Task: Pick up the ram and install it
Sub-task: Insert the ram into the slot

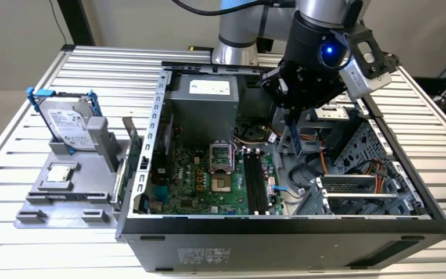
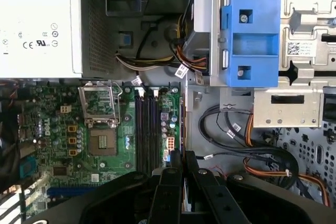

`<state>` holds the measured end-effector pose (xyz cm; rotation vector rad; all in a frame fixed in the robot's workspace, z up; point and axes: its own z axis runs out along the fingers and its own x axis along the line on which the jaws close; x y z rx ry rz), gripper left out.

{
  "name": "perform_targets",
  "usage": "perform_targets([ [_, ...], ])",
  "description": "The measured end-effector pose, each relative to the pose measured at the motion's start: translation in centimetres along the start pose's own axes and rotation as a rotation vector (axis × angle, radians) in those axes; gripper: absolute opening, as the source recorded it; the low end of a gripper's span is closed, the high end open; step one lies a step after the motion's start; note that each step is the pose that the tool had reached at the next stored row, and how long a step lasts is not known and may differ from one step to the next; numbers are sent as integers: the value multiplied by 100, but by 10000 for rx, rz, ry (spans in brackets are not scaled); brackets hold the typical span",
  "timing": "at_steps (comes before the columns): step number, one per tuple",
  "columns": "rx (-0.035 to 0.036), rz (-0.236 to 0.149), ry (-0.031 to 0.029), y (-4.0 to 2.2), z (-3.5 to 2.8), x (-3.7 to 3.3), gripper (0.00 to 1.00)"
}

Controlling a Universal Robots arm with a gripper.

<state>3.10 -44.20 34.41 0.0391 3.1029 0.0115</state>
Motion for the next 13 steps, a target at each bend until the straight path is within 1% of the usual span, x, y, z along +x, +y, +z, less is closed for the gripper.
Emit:
perform_targets([
  [4, 0, 0, -1, -1, 49, 34, 0],
  [13, -1, 0, -1, -1, 152, 54, 0],
])
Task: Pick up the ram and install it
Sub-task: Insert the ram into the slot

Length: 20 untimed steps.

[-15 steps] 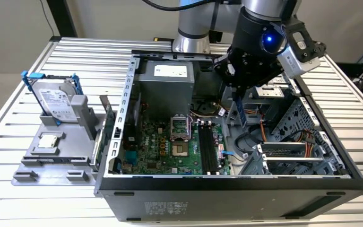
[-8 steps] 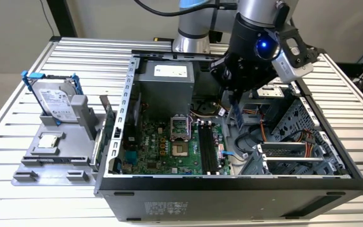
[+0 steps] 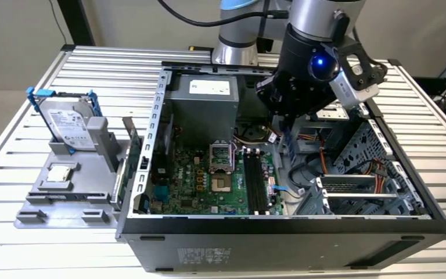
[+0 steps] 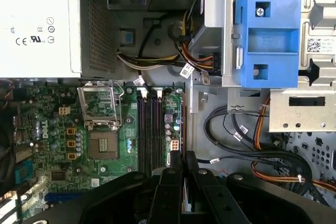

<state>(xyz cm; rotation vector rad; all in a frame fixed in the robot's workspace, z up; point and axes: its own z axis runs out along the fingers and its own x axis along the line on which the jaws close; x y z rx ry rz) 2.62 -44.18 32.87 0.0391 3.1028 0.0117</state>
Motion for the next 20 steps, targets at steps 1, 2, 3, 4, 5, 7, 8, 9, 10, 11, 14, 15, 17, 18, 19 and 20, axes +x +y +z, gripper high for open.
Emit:
perform_targets([
  [1, 1, -1, 0, 0, 8, 1, 0],
  [2, 0, -1, 0, 0, 17, 1, 0],
  [3, 1, 0, 0, 0, 25, 2, 0],
  [4, 1, 0, 0, 0, 34, 3, 0],
  [5, 0, 0, 0, -1, 43, 4, 0],
  [7, 1, 0, 0, -1, 63, 6, 0],
  [8, 1, 0, 0, -1, 73, 7, 0],
  [9, 1, 0, 0, -1, 84, 8, 0],
  [10, 1, -1, 0, -1, 95, 9, 0],
  [11, 0, 0, 0, -1, 106, 10, 0],
  [14, 1, -1, 0, -1, 137, 12, 0],
  [15, 1, 0, 0, -1, 147, 12, 0],
  [17, 1, 1, 0, -1, 164, 13, 0],
  [18, 0, 1, 0, -2, 172, 13, 0],
  [19, 2, 0, 0, -2, 182, 13, 0],
  [20, 1, 1, 0, -1, 192, 14, 0],
])
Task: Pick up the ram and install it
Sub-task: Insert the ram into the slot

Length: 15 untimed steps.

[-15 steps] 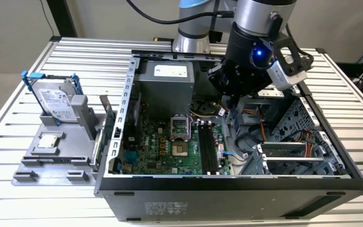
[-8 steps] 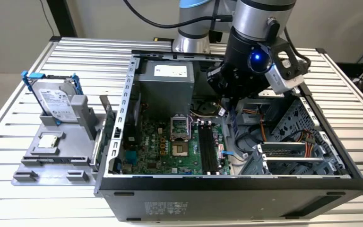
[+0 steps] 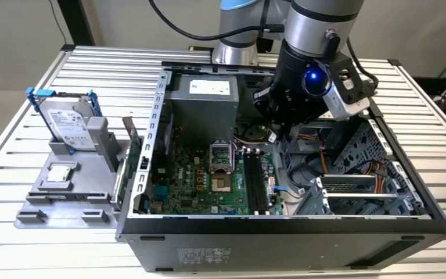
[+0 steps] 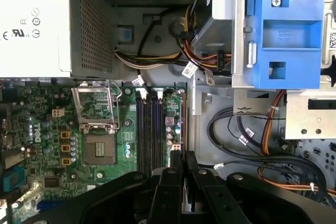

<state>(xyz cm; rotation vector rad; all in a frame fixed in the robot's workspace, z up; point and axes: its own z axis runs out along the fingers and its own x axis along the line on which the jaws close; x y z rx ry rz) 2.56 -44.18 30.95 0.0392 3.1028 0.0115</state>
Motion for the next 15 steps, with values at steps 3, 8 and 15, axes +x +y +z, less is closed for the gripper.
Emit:
perform_targets([
  [3, -1, 0, 0, 0, 38, 1, 0],
  [8, 0, 0, 0, -1, 107, 4, 0],
  [15, 1, 0, 0, -2, 220, 8, 0],
])
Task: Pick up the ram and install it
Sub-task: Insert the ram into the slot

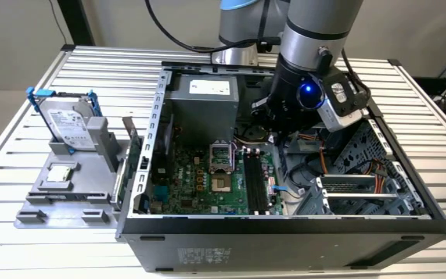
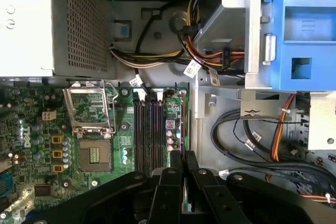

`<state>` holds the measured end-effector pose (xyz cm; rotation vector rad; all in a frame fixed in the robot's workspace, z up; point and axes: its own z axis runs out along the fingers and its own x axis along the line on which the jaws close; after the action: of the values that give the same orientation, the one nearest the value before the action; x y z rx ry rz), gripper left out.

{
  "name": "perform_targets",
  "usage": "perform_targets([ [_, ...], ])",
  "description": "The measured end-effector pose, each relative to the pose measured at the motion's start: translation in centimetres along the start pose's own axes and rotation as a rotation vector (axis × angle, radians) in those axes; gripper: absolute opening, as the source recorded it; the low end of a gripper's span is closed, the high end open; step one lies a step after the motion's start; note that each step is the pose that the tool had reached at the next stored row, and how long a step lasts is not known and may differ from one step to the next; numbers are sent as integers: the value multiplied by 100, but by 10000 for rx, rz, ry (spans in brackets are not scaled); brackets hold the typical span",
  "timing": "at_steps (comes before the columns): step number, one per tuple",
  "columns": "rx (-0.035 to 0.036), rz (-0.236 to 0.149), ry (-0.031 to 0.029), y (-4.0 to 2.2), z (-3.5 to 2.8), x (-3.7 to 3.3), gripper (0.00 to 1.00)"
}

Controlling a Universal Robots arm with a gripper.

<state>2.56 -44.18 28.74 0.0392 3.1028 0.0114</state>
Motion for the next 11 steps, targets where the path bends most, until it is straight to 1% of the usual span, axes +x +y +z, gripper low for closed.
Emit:
perform_targets([
  [8, -1, 4, 0, -7, 145, 6, 0],
  [11, 6, 15, 0, -8, 198, 28, 0],
])
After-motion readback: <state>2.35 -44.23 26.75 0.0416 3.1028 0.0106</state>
